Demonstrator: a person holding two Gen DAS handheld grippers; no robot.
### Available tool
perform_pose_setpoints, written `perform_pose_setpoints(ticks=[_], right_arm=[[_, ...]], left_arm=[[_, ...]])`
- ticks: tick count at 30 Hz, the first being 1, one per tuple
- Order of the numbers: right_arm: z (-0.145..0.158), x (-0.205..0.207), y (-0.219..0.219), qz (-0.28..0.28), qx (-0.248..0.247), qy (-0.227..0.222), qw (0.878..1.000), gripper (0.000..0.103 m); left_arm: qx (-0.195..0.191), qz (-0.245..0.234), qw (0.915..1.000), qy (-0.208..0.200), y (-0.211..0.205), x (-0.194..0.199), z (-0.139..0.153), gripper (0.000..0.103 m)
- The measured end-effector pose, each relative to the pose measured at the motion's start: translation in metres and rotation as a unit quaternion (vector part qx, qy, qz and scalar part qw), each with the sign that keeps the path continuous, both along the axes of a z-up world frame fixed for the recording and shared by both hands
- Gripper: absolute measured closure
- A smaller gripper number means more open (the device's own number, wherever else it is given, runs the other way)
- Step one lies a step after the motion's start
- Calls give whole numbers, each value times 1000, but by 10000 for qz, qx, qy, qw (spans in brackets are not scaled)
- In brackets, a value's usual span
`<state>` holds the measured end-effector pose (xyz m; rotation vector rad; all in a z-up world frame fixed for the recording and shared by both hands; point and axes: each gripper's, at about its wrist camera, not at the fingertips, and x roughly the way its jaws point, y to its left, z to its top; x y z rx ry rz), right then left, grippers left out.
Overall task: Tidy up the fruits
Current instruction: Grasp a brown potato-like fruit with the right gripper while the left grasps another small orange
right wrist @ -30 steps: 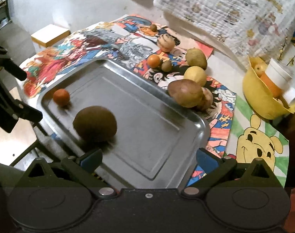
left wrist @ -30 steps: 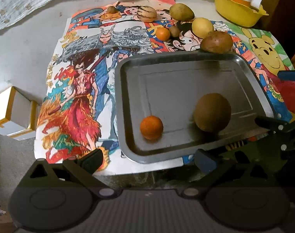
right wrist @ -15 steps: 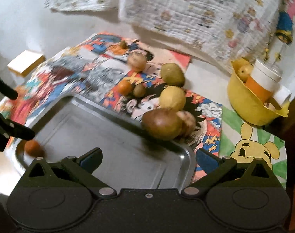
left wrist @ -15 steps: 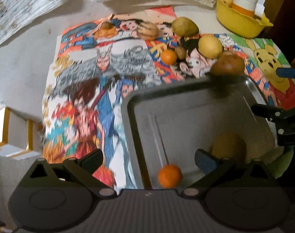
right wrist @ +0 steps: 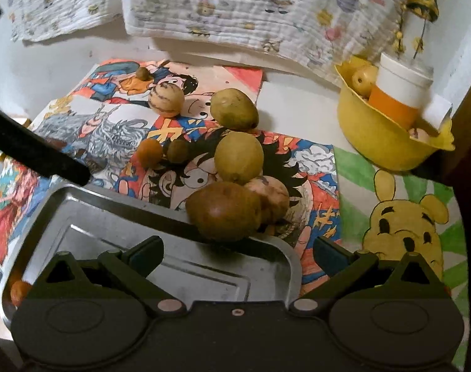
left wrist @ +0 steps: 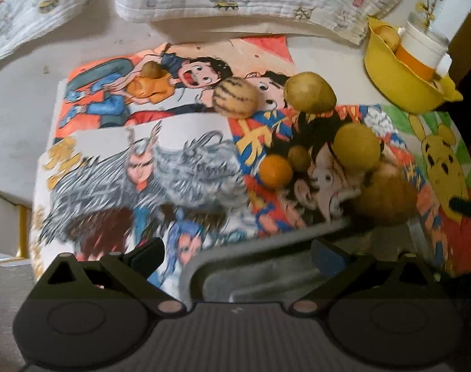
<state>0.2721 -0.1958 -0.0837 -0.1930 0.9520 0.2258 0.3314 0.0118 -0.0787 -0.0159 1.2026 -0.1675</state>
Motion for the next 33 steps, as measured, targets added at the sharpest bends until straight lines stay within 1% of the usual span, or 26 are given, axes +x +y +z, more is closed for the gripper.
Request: perform_pose_setpoints(ticks=[5, 7, 11, 13, 17, 20, 22, 24, 26, 27, 29, 30, 33], right_arm=[[-6, 12, 1, -250, 161, 97, 9995, 2], [-8, 18, 1, -361, 218, 136, 9990, 6], [-13, 28, 3, -548, 316, 224, 9977, 9], [-16, 31, 4, -594, 316, 255, 9974, 12], [-20, 37, 6, -685, 318, 314, 9967, 13], [-23, 40, 7, -741, 344, 381, 9959, 15], [-24, 44, 8, -791, 381, 425, 9952, 16], [-26, 49, 7, -882, 446, 484, 9939, 16], [-28, 53, 6, -1018, 557, 586, 9915, 16], [-28, 55, 5, -1069, 599, 624, 9905, 16], [-29, 57, 5, -1091, 620, 657, 9899, 17], [-30, 58, 5, -1086, 627, 660, 9899, 18], [-30, 59, 5, -1103, 717, 702, 9888, 24]], left_arm=[[-84, -57, 9999, 57, -9, 29, -12, 1], [-102, -73, 9999, 83, -13, 39, -17, 1], [-93, -262, 9996, 91, -19, 53, -26, 1], [-134, -357, 9992, 117, -20, 57, -29, 4], [-298, -504, 9981, 195, -20, 64, -36, 18], [-385, -509, 9976, 261, -20, 69, -41, 26], [-466, -494, 9973, 285, -20, 72, -44, 29], [-514, -480, 9971, 293, -20, 75, -47, 35], [-548, -475, 9970, 263, -20, 77, -48, 37], [-570, -475, 9969, 252, -21, 78, -48, 41], [-621, -477, 9966, 257, -21, 80, -48, 44], [-635, -483, 9965, 250, -22, 81, -48, 47], [-629, -480, 9966, 231, -23, 82, -47, 50]])
